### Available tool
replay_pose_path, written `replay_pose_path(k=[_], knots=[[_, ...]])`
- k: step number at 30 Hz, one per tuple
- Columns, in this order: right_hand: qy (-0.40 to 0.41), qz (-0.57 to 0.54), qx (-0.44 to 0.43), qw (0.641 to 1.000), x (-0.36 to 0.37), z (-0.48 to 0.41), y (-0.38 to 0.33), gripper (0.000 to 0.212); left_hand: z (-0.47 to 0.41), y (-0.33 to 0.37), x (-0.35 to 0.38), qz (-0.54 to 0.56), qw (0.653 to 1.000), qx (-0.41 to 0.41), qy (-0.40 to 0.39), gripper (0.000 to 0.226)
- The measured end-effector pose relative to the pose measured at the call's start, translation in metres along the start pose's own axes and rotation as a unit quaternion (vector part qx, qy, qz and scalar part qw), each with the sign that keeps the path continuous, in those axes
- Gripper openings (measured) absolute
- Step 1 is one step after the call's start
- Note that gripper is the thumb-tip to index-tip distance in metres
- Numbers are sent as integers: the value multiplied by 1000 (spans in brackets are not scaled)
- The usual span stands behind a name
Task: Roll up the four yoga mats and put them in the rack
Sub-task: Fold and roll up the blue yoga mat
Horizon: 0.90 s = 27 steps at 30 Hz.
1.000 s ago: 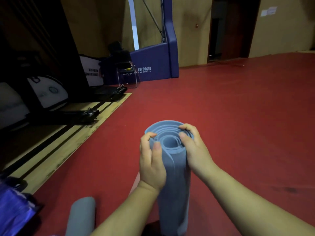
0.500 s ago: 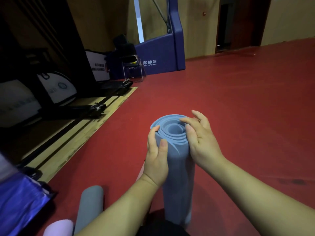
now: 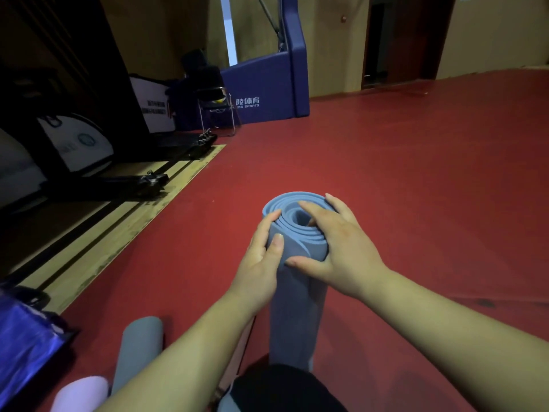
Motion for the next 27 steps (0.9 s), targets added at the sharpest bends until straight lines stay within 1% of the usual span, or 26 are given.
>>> replay_pose_path(k=[5, 11, 14, 15, 16, 18, 19, 21, 22, 24, 25, 27], knots=[[-1, -14, -4, 1000, 5, 0, -1, 95, 2, -3, -2, -14, 1000, -3, 15, 45], [24, -48, -26, 998, -21, 5, 5, 87, -1, -6, 21, 70, 997, -35, -21, 48], [68, 36, -85, 993, -52, -3, 2, 80, -12, -1, 47, 153, 986, -55, -35, 36], [61, 70, -101, 991, -61, -11, -2, 80, -16, -1, 53, 191, 978, -78, -32, 33], [35, 107, -114, 987, -64, -20, -9, 82, -20, -3, 56, 221, 970, -99, -30, 32], [-52, 194, -130, 971, -51, -37, -21, 87, -23, -20, 45, 251, 959, -131, -22, 36], [-93, 245, -143, 954, -35, -42, -25, 88, -20, -32, 32, 256, 956, -144, -9, 39], [-168, 317, -184, 915, 14, -36, -30, 83, 1, -67, -8, 254, 951, -172, 50, 44], [-204, 328, -204, 899, 45, -27, -27, 79, 17, -91, -33, 242, 947, -192, 93, 45], [-275, 327, -229, 875, 108, 1, -19, 77, 59, -138, -78, 209, 936, -230, 167, 37], [-305, 320, -238, 865, 137, 15, -14, 78, 81, -159, -93, 188, 932, -246, 187, 32], [-338, 287, -243, 863, 184, 41, -12, 76, 123, -199, -114, 136, 931, -272, 204, 24]])
Point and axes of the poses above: each hand's wrist, its own z-axis away from the middle knuckle, its own x-axis out of the palm, y = z × x, the point moved 10 cm from there along -z, towards the middle knuckle, and after that the axes turned 15 degrees about z, right-handed, at the moved point
